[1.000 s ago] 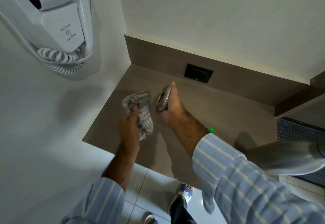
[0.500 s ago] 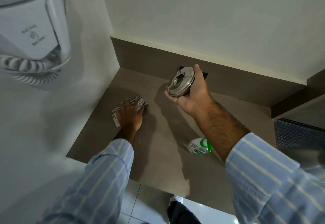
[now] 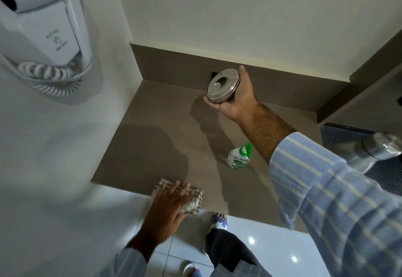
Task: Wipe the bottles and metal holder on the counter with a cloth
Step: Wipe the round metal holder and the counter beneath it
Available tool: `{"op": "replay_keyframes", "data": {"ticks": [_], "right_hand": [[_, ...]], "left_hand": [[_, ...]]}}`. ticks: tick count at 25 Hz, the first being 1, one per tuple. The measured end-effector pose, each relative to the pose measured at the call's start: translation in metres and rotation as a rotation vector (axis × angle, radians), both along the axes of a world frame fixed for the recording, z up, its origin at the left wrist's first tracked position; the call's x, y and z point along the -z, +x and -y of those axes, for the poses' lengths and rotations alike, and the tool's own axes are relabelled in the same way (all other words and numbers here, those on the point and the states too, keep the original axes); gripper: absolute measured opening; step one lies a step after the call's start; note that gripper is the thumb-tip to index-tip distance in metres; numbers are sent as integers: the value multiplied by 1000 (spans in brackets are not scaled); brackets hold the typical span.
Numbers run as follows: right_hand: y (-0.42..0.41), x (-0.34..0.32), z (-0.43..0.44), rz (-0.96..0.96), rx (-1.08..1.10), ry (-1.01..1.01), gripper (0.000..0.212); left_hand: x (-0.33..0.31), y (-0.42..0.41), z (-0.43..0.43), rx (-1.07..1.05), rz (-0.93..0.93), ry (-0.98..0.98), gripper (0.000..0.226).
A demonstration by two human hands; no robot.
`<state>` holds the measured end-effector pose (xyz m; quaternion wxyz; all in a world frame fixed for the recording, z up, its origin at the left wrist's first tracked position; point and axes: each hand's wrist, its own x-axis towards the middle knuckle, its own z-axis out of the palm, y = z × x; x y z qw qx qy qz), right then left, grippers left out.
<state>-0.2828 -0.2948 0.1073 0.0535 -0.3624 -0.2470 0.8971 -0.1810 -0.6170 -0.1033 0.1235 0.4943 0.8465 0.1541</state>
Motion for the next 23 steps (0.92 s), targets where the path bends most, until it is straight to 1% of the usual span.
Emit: {"op": "replay_keyframes", "data": {"ticks": [1,2,3,5,6,7,8,9,11,13,14,15,17,19,21,23], "right_hand": [[2,-2,0,-5,-1,4,86],[4,-3,0,-9,0,9,86],[6,-3,-1,-12,2,15,86],[9,-2,-3,-22,5,30,85],[10,-1,-3,-28,7,35,85],[10,1,-4,-32,9,38,84],[10,1,-4,-37,10,42,82],[10,2,-3,-37,9,46,79],[9,6,-4,-33,4,56,72],[7,10,-9,-27,-20,86,66],[7,10,-13,-25,-35,104,63],[8,10,-16,-22,-46,116,60],[7,7,-20,-21,-54,121,54],[6,2,-13,1,-54,105,55],[2,-2,3,16,-67,81,57],[-1,-4,23,31,-92,84,49]], "left_hand": [[-6,18,8,-19,86,59,53],[-14,27,10,-91,173,138,47],[-25,27,6,-246,278,250,42],[-49,-5,-19,-674,434,499,37],[-59,-33,-35,-834,445,569,36],[-65,-64,-52,-920,383,543,33],[-68,-94,-71,-937,279,451,31],[-69,-119,-91,-897,176,313,30],[-56,-149,-132,-709,43,42,33],[-30,-153,-163,-513,-3,-170,43],[-17,-149,-173,-443,-9,-211,48],[-5,-141,-177,-376,-9,-191,49],[7,-120,-166,-236,-53,-77,49],[6,-92,-136,-192,-75,6,52],[2,-62,-95,-193,-50,2,56],[1,-30,-47,-140,-48,13,57]]}}
